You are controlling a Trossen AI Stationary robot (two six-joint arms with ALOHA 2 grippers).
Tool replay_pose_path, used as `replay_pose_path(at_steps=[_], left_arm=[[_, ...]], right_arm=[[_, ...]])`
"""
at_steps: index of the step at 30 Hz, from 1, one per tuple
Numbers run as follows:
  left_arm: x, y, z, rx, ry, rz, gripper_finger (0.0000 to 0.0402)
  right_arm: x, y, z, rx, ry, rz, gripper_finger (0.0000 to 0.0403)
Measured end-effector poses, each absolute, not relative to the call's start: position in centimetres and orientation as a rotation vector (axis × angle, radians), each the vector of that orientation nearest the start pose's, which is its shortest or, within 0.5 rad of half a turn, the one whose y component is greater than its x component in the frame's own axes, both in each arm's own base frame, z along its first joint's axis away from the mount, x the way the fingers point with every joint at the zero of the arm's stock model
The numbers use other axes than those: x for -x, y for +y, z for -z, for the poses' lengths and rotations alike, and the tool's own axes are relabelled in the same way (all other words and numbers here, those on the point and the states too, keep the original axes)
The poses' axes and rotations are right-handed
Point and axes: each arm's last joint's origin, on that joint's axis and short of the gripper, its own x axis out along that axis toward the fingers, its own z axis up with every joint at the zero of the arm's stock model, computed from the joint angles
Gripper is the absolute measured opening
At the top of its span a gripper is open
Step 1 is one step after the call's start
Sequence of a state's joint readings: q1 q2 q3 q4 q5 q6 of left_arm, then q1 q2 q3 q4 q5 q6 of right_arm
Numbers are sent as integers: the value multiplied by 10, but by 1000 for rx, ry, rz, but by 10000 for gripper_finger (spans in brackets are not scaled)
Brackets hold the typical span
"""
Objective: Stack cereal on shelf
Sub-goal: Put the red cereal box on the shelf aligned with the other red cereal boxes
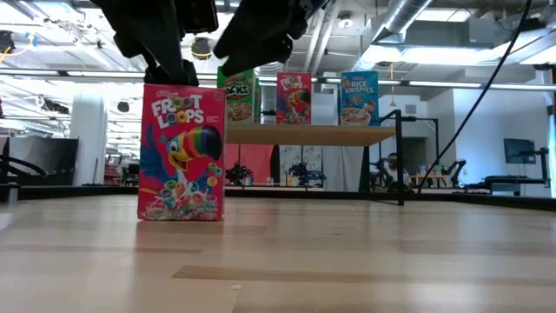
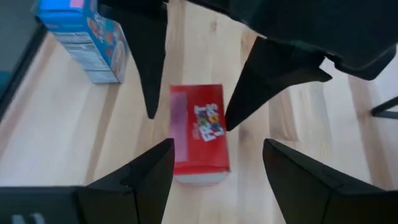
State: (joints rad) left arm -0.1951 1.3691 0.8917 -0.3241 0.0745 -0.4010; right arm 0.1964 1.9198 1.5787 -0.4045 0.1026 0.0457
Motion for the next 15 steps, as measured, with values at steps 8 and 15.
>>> replay_pose_path(at_steps=[8, 15], left_arm=[[-266, -55, -242, 341, 837, 109, 275], [-251, -52, -261, 345, 786, 119, 275]], right_arm=[[-425, 81, -261, 31, 736, -63, 270], [-425, 82, -262, 21, 732, -87, 270]])
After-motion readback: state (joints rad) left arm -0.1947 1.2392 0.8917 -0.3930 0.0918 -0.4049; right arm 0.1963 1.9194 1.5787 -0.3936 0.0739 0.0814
